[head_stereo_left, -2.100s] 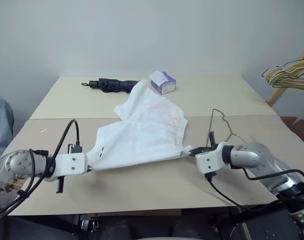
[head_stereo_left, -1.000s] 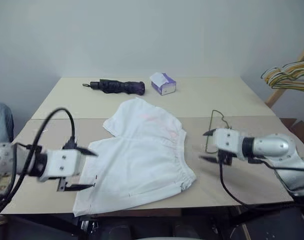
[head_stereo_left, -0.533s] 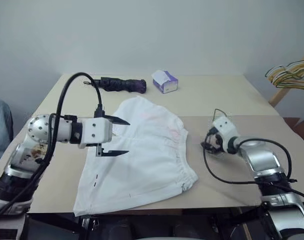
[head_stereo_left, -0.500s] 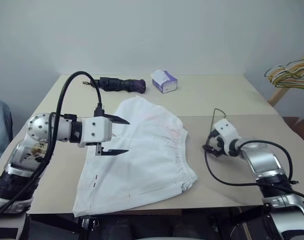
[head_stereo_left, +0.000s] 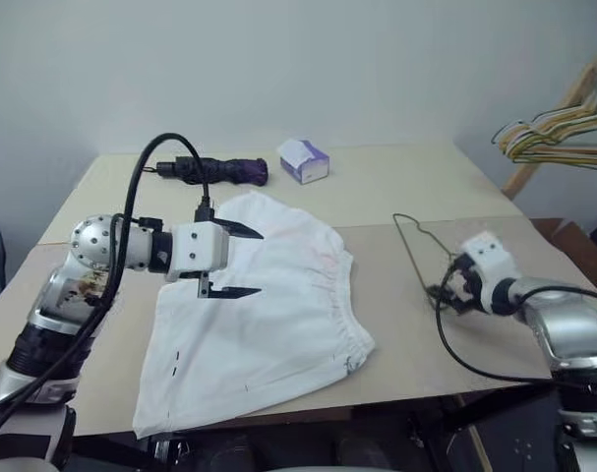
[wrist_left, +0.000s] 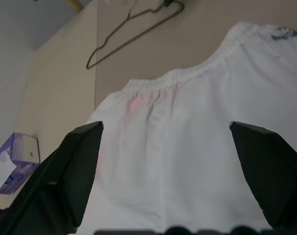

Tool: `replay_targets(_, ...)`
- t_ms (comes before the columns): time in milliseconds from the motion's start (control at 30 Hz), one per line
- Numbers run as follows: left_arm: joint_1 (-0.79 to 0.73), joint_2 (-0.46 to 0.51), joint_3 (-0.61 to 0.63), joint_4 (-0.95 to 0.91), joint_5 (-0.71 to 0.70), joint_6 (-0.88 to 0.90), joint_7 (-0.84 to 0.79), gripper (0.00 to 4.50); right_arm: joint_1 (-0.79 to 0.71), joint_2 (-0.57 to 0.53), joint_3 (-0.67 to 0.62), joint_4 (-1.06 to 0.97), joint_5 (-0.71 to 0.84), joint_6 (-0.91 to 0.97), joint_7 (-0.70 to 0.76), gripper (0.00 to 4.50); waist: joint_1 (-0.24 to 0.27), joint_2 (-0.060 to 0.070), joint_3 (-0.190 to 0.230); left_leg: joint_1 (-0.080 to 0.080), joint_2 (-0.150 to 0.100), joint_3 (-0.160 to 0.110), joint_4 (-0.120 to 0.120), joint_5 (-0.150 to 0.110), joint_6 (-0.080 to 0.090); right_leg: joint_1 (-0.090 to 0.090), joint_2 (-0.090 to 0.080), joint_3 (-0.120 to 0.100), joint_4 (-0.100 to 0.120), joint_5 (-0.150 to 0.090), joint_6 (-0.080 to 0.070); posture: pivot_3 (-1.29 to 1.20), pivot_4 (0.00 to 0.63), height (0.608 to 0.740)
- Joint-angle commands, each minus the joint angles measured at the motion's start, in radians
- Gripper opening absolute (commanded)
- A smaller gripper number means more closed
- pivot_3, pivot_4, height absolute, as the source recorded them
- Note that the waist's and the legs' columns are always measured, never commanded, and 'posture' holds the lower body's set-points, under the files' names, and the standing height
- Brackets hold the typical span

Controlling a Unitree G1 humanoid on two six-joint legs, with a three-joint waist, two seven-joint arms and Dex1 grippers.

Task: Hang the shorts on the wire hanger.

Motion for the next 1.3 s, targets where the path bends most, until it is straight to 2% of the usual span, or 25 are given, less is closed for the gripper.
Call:
replay_targets(33,-0.012,-0.023,0.030,-0.055,-0.045,0.048,0.036,4.48,-0.078,0.022,-0.013,0.078,0.008,0.028,-0.037,4.50,0.002,0.000,0.000,0.000,0.000,0.000,0.000,0.000,0.000,0.000,0.000,0.000,0.000,0.000,0.000,-0.06,0.000,0.740)
replay_targets(233,0.015,-0.077,0.068,-0.123,-0.130,0.106,0.082,4.48,-0.161,0.048,0.062,0.235,-0.008,0.017,-0.022,4.50,0.010,0.000,0.000,-0.002,-0.001,-0.001,0.000,0.000,0.000,-0.001,-0.001,-0.001,-0.001,0.000,0.000,-0.05,0.000,0.740)
replay_targets(600,0.046,-0.032,0.041,-0.184,-0.082,0.124,0.097,4.48,-0.202,0.080,0.138,0.331,-0.007,0.147,-0.024,4.50,0.009,0.000,0.000,-0.001,-0.001,-0.001,0.000,0.000,0.000,0.000,-0.001,0.000,-0.001,0.000,0.000,-0.04,0.000,0.740)
replay_targets(700,0.039,-0.037,0.032,-0.182,-0.077,0.125,0.101,4.50,-0.207,0.083,0.151,0.356,-0.009,0.175,-0.030,3.91,0.008,0.000,0.000,-0.001,-0.001,-0.001,0.000,0.000,0.000,0.000,0.000,0.000,-0.001,0.000,0.000,-0.04,0.000,0.740)
replay_targets(833,0.035,-0.042,0.027,-0.179,-0.068,0.123,0.104,4.50,-0.203,0.082,0.168,0.364,-0.011,0.193,-0.029,2.64,0.008,0.000,0.000,0.000,-0.001,-0.001,0.000,0.000,0.000,0.001,0.000,-0.001,-0.001,0.000,0.000,-0.04,0.000,0.740)
replay_targets(1067,0.033,-0.047,0.024,-0.175,-0.055,0.116,0.113,4.50,-0.187,0.089,0.176,0.357,-0.024,0.203,-0.056,0.14,0.008,0.000,0.000,0.000,-0.001,-0.001,0.000,0.000,0.000,0.001,0.000,-0.001,-0.001,0.000,0.000,-0.05,0.000,0.740)
replay_targets(1100,0.030,-0.051,0.022,-0.173,-0.052,0.118,0.116,4.50,-0.186,0.092,0.174,0.358,-0.025,0.208,-0.060,0.04,0.008,0.000,0.000,0.000,0.000,-0.001,0.000,0.000,0.000,0.001,0.000,-0.001,-0.001,0.000,0.000,-0.05,0.000,0.740)
replay_targets(1300,-0.007,-0.082,-0.006,-0.146,-0.015,0.238,0.195,4.50,-0.181,0.103,0.154,0.295,-0.039,0.194,-0.114,0.04,0.007,-0.001,-0.001,0.001,-0.001,-0.001,0.000,0.000,0.000,0.002,0.000,-0.001,-0.001,0.000,0.000,-0.06,0.000,0.740)
